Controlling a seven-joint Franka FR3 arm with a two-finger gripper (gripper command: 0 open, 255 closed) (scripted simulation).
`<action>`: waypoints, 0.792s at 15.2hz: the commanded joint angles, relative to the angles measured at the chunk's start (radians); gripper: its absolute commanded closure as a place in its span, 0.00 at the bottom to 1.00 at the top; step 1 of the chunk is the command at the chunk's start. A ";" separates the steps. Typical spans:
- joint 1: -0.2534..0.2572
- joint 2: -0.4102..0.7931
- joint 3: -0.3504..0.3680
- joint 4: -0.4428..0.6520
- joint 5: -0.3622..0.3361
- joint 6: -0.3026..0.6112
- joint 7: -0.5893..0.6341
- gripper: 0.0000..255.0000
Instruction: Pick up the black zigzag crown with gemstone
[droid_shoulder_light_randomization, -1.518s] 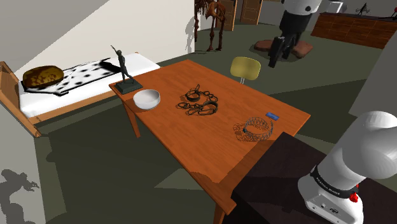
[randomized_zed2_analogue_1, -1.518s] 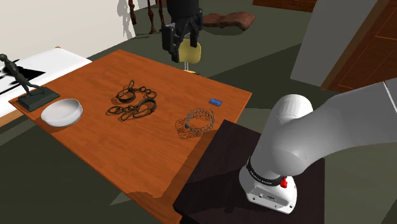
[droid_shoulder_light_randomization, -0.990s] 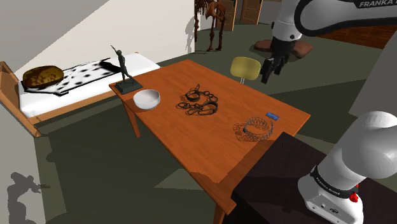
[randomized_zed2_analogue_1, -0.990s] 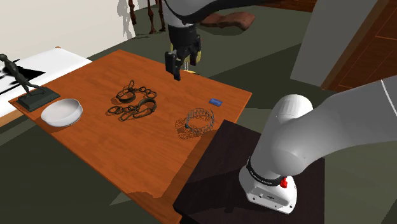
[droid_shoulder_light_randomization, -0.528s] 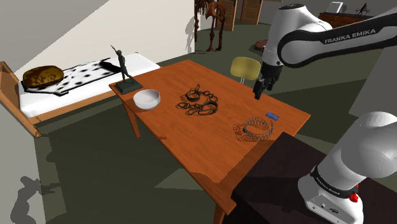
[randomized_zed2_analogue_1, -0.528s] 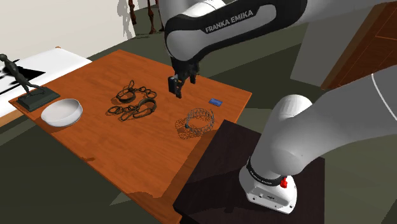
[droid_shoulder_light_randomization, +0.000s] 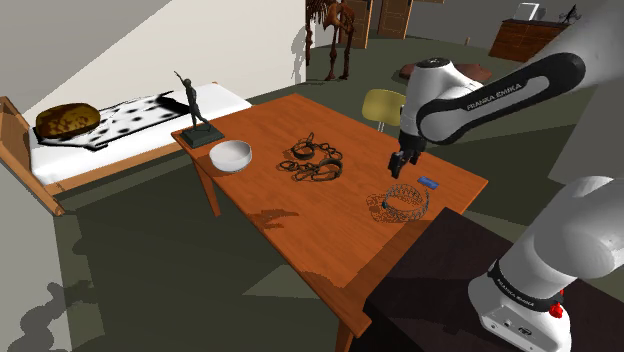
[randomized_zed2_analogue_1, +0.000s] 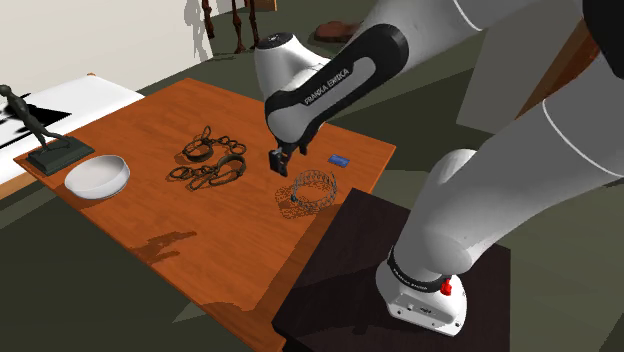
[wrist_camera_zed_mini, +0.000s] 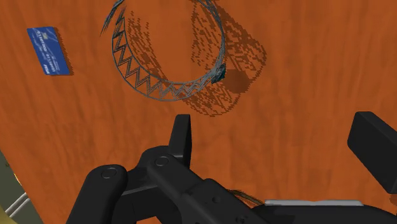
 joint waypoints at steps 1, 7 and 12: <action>-0.013 0.069 -0.006 -0.013 -0.019 0.079 0.010 0.00; -0.054 0.321 -0.020 -0.004 -0.102 0.306 0.066 0.00; -0.073 0.552 -0.051 0.050 -0.208 0.469 0.149 0.00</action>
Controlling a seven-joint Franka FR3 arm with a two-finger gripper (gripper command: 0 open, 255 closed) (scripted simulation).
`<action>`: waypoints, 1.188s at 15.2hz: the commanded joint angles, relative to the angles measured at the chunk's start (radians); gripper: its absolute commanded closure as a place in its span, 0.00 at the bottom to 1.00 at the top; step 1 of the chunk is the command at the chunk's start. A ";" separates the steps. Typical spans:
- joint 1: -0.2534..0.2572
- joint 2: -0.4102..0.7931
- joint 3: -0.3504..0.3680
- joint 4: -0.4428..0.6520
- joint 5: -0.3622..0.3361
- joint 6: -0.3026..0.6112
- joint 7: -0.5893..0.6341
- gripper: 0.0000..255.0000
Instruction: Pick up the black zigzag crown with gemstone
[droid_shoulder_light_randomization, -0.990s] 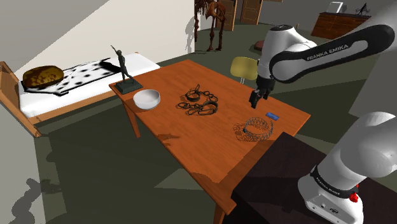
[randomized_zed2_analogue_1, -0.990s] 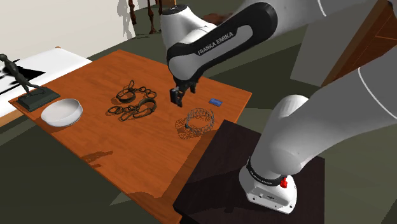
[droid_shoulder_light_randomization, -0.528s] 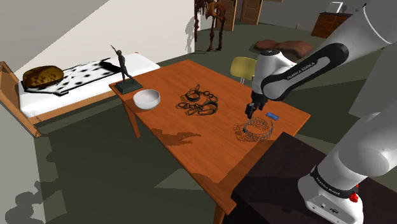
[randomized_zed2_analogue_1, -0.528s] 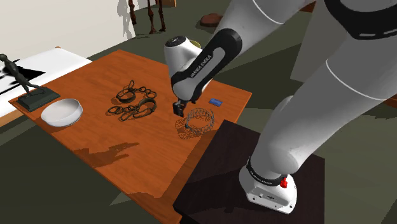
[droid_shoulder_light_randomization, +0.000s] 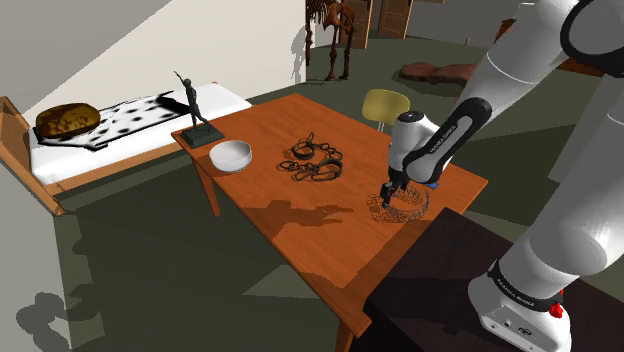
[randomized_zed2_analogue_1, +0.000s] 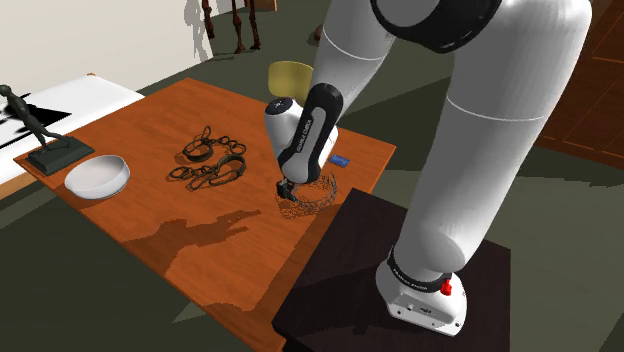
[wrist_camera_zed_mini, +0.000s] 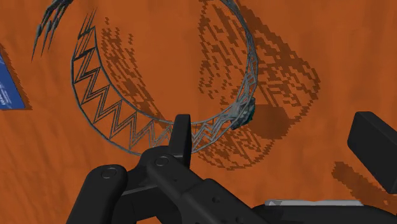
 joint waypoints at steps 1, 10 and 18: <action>0.000 0.101 -0.020 0.030 -0.047 0.067 0.038 0.00; 0.045 0.299 -0.084 0.093 -0.115 0.201 0.115 0.00; 0.050 0.309 -0.090 0.093 -0.119 0.211 0.120 1.00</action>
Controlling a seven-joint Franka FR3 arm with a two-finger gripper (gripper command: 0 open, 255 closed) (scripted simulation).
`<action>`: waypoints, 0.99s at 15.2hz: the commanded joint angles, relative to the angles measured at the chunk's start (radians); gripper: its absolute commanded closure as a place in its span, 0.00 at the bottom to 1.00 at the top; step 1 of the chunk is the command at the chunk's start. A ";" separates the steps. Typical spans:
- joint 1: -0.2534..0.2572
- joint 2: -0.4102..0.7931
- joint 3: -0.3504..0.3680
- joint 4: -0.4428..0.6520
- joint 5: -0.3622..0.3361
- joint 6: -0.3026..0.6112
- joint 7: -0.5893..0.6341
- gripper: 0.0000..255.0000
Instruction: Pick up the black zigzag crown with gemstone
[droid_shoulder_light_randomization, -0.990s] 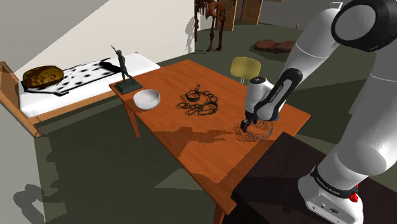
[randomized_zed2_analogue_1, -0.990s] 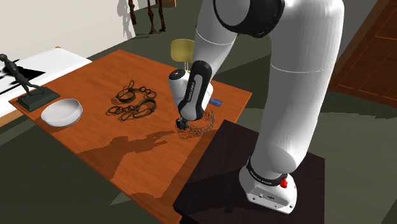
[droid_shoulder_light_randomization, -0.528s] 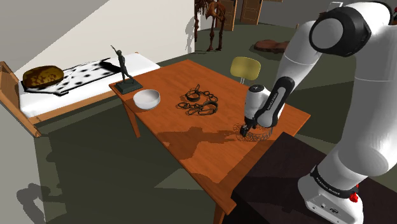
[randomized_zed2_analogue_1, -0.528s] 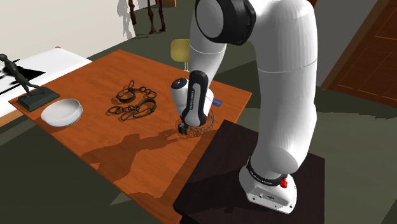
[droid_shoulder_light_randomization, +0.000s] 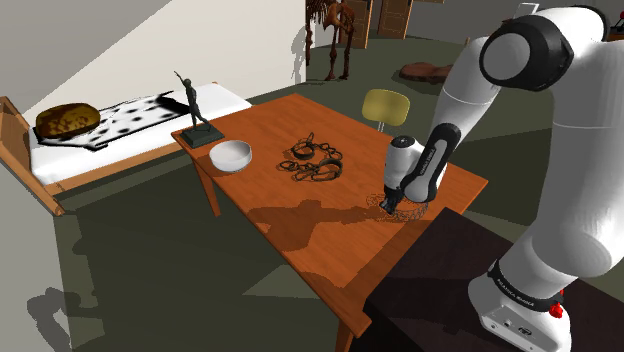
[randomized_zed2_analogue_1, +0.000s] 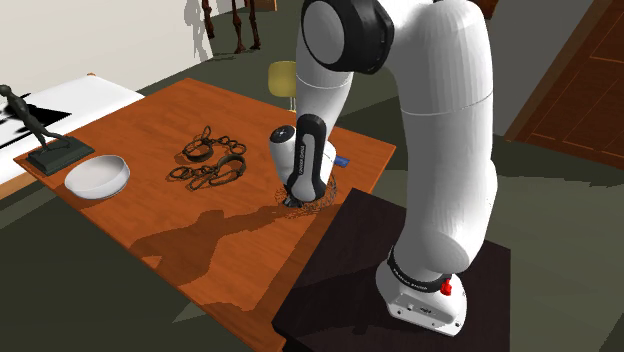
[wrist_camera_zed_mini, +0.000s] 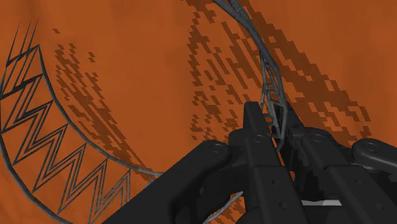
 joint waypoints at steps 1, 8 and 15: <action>0.000 0.000 0.000 0.001 0.000 0.000 0.000 1.00; -0.025 -0.073 0.027 -0.019 0.020 -0.054 -0.029 1.00; -0.058 -0.199 0.069 -0.051 0.072 -0.149 -0.088 1.00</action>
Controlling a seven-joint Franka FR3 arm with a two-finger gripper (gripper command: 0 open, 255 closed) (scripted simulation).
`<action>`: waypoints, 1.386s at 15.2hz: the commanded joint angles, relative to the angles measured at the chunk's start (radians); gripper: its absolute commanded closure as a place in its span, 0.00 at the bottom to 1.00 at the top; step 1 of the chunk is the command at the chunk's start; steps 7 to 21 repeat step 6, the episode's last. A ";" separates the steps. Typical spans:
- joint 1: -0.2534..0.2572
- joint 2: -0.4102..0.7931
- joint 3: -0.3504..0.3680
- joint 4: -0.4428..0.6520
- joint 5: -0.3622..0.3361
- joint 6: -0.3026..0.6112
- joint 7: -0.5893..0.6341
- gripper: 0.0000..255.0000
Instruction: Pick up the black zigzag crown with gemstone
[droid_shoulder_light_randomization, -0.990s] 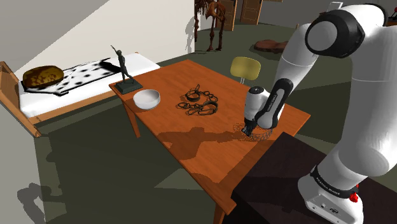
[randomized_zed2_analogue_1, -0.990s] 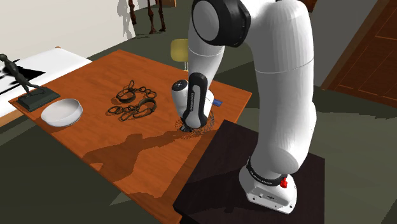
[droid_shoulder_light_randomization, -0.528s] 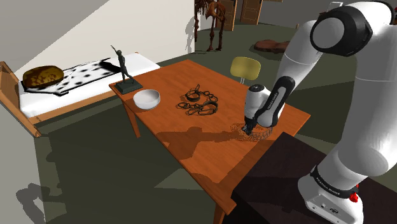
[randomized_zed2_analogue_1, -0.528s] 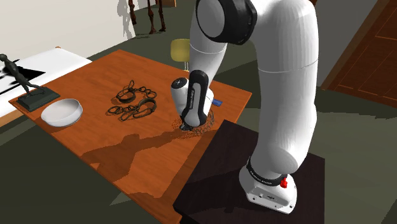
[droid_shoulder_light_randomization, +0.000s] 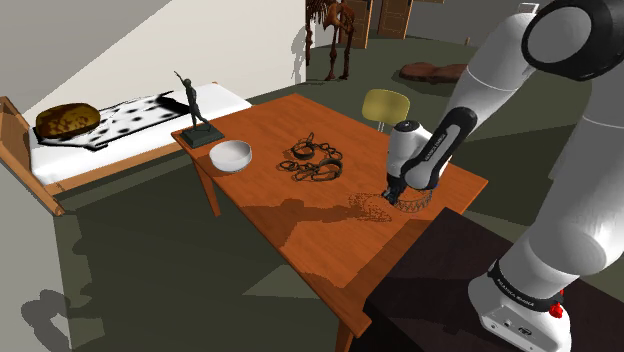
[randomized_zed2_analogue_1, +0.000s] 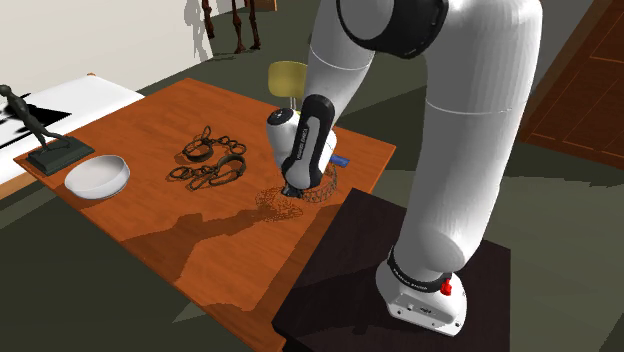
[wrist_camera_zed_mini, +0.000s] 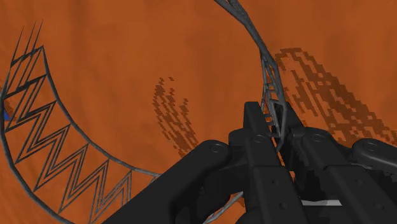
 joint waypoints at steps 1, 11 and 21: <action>-0.007 -0.039 0.011 -0.010 0.017 -0.030 -0.017 1.00; -0.013 -0.094 0.024 -0.019 0.045 -0.074 -0.045 1.00; -0.013 -0.094 0.024 -0.019 0.045 -0.074 -0.045 1.00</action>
